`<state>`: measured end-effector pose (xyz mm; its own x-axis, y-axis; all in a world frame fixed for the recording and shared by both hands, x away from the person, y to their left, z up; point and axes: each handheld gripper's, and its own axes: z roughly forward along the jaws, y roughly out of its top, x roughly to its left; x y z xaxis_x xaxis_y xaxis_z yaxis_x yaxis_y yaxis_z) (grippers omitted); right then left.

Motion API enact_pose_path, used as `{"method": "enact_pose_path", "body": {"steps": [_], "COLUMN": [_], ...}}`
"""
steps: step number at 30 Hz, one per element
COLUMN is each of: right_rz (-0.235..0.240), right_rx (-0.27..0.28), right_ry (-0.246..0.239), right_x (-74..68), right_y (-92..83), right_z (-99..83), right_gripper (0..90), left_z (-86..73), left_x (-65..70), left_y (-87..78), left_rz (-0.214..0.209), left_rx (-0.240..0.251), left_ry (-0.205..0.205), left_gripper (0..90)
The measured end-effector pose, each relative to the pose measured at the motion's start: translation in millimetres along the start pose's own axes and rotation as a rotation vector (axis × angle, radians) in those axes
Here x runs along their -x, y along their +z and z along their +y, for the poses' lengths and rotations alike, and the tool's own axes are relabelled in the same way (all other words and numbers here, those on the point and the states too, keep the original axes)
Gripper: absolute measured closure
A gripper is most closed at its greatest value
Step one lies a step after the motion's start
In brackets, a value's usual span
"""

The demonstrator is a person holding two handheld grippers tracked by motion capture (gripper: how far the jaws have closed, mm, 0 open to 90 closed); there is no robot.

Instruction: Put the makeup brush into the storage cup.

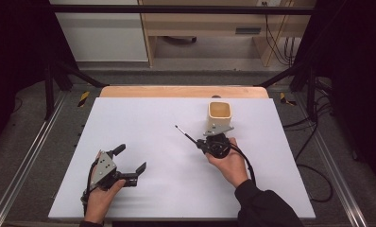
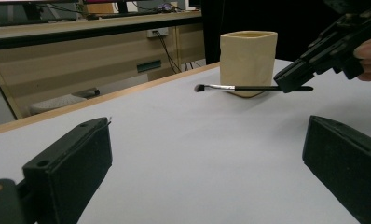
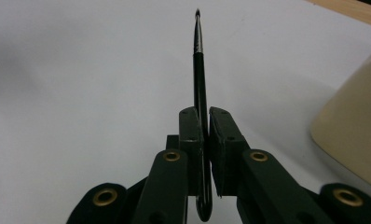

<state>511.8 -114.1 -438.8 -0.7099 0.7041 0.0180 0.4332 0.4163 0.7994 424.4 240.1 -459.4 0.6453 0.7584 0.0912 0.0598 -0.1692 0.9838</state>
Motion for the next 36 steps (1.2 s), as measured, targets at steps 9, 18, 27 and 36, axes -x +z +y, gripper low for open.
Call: {"method": "enact_pose_path", "body": {"steps": [9,18,27,36], "right_rz": [-0.058,-0.074,-0.057,-0.043], "right_rx": [0.125,0.202,0.283,0.346], "right_ry": [-0.048,-0.042,-0.047,-0.034], "right_x": [-11.8,-15.1,-22.4,-19.8], "right_y": [-28.5,-29.2,-36.7,-46.2], "right_z": [-22.7,-41.1,-48.9,-48.7], "right_gripper": [84.1,84.0,84.0,84.0], "left_z": [-0.8,-1.0,5.1,27.6], "left_x": [5.5,20.3,41.5,50.2], "left_y": [4.5,12.0,20.8,33.7], "left_rz": [0.0,-0.019,-0.05,-0.093], "left_rx": [-0.023,-0.058,-0.065,-0.032], "left_ry": [0.035,0.065,0.07,0.007], "left_gripper": [1.1,1.0,1.0,1.4]}}
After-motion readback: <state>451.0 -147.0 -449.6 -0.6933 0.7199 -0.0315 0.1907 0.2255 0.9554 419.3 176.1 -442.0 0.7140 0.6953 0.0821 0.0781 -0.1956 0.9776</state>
